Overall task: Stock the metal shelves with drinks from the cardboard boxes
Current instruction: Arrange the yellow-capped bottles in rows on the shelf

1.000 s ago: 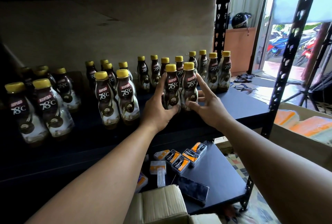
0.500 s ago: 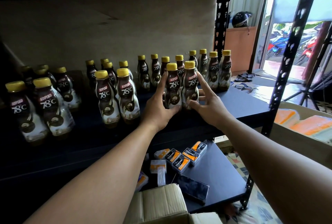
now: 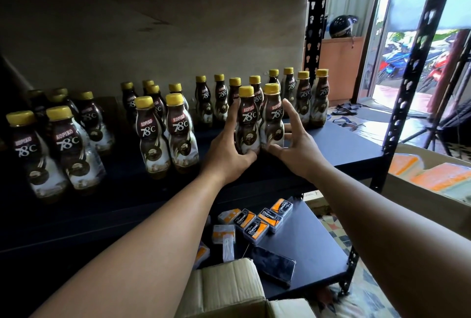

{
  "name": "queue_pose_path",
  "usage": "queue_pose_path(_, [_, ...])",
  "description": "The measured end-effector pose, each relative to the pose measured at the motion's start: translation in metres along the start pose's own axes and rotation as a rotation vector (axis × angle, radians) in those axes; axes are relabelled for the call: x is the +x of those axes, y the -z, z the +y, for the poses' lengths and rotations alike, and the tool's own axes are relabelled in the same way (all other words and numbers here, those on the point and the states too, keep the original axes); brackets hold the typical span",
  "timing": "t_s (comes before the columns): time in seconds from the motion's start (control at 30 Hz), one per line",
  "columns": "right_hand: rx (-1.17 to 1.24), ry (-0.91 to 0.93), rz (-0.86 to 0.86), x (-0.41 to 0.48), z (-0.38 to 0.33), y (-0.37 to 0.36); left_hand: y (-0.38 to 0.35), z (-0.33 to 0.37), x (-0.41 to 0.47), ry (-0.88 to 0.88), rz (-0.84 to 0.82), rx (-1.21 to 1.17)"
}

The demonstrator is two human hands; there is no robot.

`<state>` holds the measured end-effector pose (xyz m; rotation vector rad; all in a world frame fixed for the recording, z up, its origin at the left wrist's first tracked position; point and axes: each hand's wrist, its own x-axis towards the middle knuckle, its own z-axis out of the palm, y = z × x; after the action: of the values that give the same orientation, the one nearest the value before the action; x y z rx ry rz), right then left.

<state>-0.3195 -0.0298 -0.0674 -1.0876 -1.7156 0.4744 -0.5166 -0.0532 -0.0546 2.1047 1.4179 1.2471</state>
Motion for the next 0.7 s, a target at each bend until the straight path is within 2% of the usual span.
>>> queue_pose_path(0.2, [-0.093, -0.007, 0.032, 0.005, 0.008, -0.002, 0.0, 0.0, 0.0, -0.008, -0.014, 0.01])
queue_pose_path(0.7, [-0.089, -0.005, 0.033, 0.005, 0.011, -0.002, -0.001, -0.003, 0.003, 0.032, -0.041, 0.047])
